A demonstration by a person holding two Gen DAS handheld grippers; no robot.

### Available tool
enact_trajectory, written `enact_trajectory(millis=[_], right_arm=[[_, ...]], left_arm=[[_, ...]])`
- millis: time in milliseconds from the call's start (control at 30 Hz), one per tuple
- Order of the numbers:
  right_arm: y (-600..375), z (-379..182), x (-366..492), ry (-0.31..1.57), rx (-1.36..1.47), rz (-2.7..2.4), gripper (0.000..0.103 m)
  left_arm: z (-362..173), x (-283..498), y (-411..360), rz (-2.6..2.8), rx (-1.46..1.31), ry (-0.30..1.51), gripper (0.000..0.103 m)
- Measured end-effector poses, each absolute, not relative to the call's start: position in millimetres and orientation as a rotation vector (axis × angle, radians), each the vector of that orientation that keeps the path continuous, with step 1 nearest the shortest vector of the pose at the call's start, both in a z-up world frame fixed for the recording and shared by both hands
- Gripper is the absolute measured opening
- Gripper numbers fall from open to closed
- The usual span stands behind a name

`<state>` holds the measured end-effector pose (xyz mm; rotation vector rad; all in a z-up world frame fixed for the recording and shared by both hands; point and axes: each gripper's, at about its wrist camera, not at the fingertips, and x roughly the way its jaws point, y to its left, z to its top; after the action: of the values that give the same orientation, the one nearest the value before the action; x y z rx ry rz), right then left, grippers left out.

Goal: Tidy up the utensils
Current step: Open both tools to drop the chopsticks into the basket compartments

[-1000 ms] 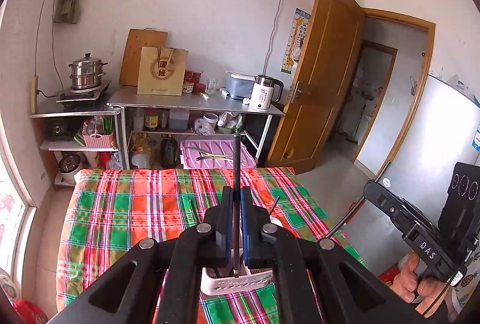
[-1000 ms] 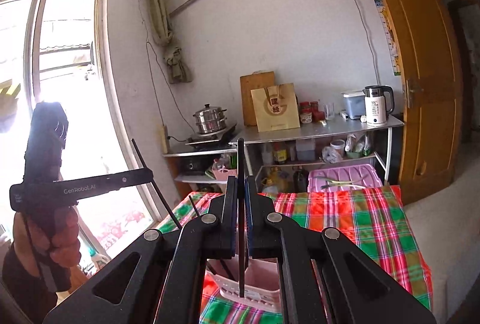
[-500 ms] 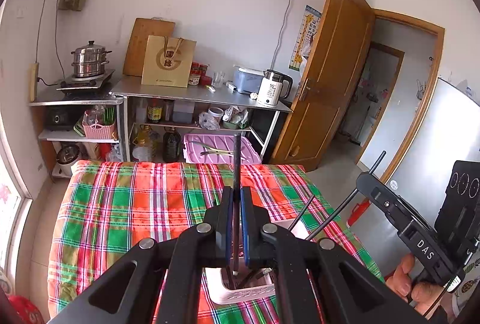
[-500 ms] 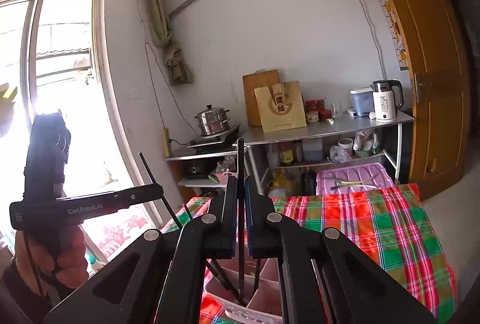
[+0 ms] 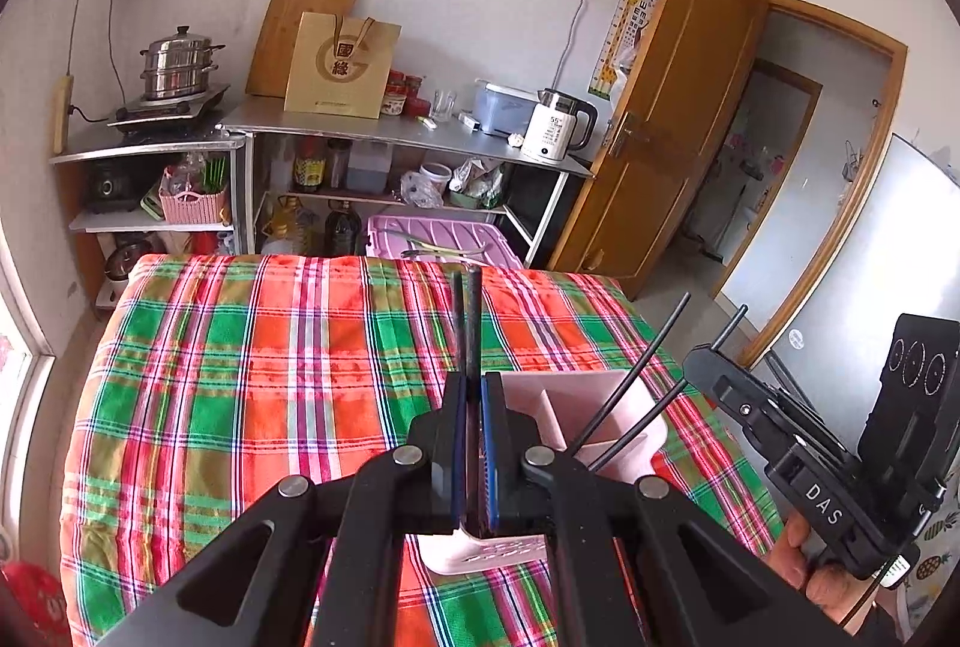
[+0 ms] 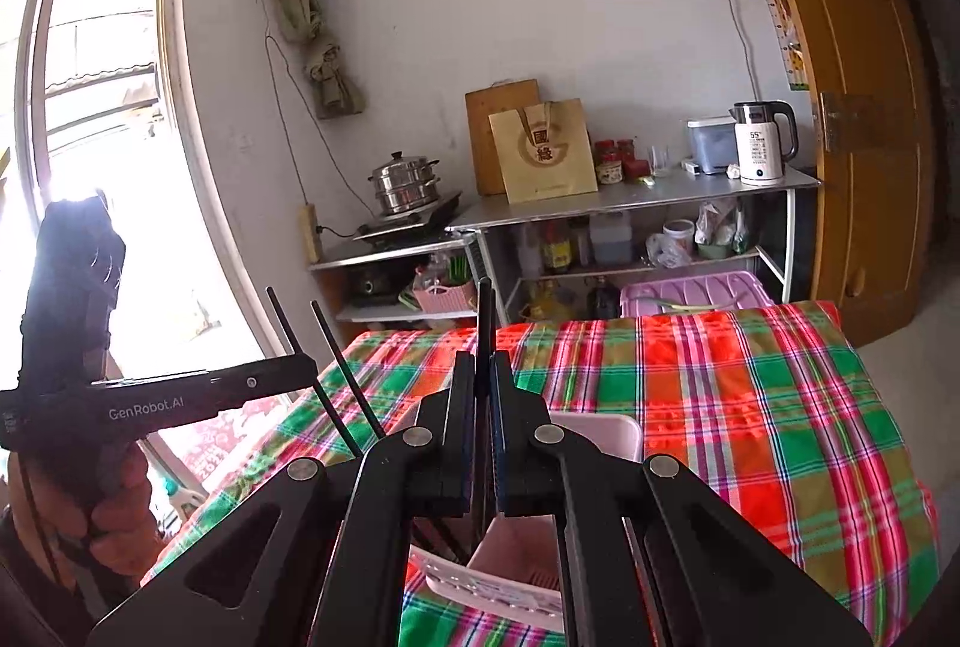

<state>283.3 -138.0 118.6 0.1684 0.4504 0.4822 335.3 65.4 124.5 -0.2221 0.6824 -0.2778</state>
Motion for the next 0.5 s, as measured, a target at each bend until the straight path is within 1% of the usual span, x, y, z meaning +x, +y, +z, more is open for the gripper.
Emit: enact_trajectory(millis=[100, 267, 333, 367, 400, 500], right_arm=[[-136.7, 110.3, 285.1, 0.482, 0.162, 0.484, 0.005], [-138.7, 108.0, 283.1, 0.517, 0.148, 0.485, 0.005], [-143.2, 112.4, 277.3, 0.507, 0.148, 0.483, 0.013], [-146.0, 115.1, 274.1, 0.501, 0.152, 0.484, 0.014], [-148.3, 117.7, 271.4, 0.497, 0.154, 0.484, 0.015], [-157.6, 125.8, 256.0, 0.479, 0.155, 0.484, 0.015]], left_arm=[[113.7, 337.0, 63.0, -0.270, -0.220, 0.710, 0.005], [112.2, 333.8, 64.2, -0.272, -0.231, 0.718, 0.005], [114.9, 328.5, 65.5, -0.268, -0.236, 0.712, 0.007], [117.8, 324.9, 66.5, -0.269, -0.238, 0.706, 0.009], [119.6, 320.6, 67.3, -0.269, -0.240, 0.697, 0.013], [128.1, 304.1, 69.3, -0.264, -0.237, 0.665, 0.018]])
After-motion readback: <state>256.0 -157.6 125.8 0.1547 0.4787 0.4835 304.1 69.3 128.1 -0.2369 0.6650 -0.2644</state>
